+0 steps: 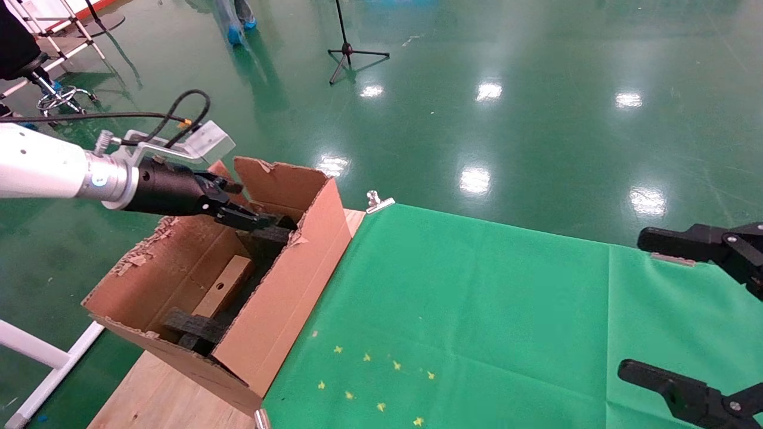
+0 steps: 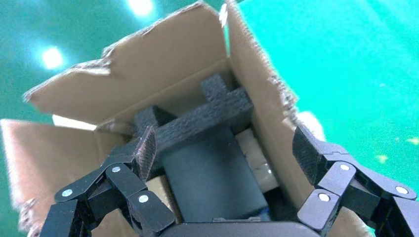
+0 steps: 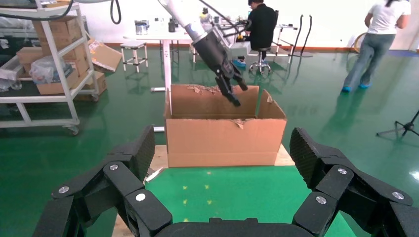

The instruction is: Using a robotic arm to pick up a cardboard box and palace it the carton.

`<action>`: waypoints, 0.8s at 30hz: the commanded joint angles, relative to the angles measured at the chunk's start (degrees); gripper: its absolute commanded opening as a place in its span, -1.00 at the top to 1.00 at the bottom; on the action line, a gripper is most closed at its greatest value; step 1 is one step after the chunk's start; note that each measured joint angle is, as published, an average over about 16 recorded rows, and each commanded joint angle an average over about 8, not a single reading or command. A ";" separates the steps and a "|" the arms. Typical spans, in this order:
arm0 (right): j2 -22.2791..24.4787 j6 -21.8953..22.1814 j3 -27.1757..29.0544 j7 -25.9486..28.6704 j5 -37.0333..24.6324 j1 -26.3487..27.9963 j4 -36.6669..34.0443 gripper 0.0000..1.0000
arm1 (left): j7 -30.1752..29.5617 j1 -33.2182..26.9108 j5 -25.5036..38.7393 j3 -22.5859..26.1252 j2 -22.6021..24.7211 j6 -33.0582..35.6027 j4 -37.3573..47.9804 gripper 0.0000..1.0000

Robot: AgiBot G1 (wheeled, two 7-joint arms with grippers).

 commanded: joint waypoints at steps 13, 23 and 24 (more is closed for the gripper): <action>0.00 0.00 0.00 0.00 0.01 0.00 -0.01 -1.00 | 2.71 5.70 -4.45 -6.84 0.15 2.77 -4.37 -1.00; 0.00 0.00 -0.01 -0.01 0.01 0.00 -0.01 -1.00 | 6.04 13.16 -10.43 -15.90 0.07 6.69 -10.91 -1.00; 0.00 0.00 -0.01 -0.01 0.01 0.00 -0.01 -1.00 | 6.38 13.91 -11.03 -16.81 0.06 7.08 -11.56 -1.00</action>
